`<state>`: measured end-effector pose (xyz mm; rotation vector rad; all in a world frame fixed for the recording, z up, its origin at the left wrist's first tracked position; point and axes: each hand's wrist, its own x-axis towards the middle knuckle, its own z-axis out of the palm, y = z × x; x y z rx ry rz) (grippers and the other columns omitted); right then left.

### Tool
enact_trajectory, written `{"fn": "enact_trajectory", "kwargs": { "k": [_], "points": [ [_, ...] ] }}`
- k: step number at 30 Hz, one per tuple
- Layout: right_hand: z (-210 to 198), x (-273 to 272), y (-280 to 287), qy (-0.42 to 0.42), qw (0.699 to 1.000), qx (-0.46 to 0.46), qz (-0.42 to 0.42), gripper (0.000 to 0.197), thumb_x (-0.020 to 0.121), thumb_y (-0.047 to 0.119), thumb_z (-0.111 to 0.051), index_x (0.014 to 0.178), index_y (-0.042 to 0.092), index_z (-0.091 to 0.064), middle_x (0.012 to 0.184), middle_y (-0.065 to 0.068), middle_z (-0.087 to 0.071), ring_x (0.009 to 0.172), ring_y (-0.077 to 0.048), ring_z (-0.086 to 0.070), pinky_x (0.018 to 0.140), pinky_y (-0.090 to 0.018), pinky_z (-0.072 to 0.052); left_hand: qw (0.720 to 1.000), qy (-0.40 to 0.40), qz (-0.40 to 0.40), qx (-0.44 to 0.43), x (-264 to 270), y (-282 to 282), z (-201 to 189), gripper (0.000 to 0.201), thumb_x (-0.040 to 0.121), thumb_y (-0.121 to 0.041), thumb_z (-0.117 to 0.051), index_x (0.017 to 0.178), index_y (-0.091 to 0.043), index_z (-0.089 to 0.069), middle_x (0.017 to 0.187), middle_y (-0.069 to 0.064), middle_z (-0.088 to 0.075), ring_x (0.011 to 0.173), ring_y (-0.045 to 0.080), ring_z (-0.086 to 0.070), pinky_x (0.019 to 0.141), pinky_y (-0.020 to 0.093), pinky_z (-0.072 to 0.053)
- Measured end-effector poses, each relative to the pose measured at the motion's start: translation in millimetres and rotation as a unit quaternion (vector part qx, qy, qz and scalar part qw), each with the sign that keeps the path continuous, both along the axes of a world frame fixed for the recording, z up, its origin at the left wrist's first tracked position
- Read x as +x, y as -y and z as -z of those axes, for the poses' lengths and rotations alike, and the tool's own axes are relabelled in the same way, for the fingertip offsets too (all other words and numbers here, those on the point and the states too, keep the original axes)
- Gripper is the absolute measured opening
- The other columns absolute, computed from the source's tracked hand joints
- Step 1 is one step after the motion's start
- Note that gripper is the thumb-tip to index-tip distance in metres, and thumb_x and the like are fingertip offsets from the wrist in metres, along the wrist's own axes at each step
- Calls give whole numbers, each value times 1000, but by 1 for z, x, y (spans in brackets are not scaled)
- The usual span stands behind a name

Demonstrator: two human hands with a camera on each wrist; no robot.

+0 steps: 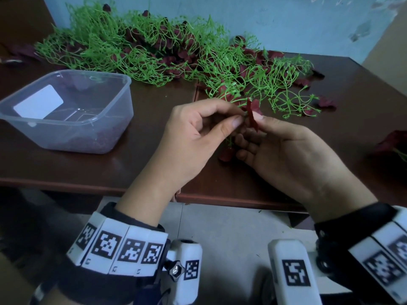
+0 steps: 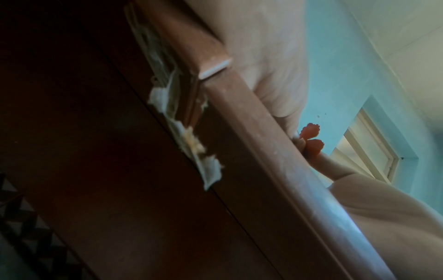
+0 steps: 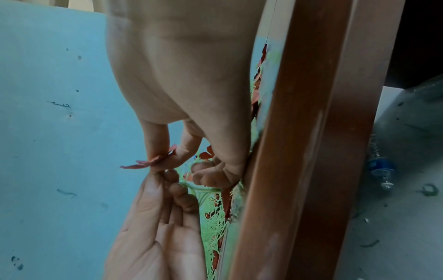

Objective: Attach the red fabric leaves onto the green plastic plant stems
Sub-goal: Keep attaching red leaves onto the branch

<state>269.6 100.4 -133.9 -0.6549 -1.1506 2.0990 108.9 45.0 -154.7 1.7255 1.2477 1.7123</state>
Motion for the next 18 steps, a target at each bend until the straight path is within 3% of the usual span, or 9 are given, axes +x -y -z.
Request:
{"fn": "enact_trajectory", "kwargs": {
  "k": [4, 9, 18],
  "points": [
    [0, 2, -1, -15, 1000, -12, -17, 15, 82, 27, -58, 84, 15, -67, 87, -3, -58, 81, -15, -57, 78, -29, -41, 1000, 9, 6, -4, 0, 0, 0, 11, 95, -2, -69, 103, -1, -75, 95, 7, -77, 92, 15, -73, 85, 26, -56],
    [-1, 1, 1, -4, 1000, 3, -15, 19, 80, 25, -58, 95, 13, -63, 83, -2, -58, 77, -14, -57, 75, -28, -42, 1000, 3, -2, -4, 1, 1, -1, 10, 94, -4, -70, 102, -8, -75, 92, 0, -75, 90, 8, -71, 83, 22, -54],
    [0, 4, -1, -19, 999, -15, -20, 16, 84, 27, -58, 89, 14, -63, 88, -4, -59, 81, -15, -57, 80, -30, -40, 1000, 14, 13, -5, 2, 1, 0, 10, 94, -3, -69, 101, -8, -74, 94, 1, -76, 91, 10, -72, 83, 23, -55]
  ]
}}
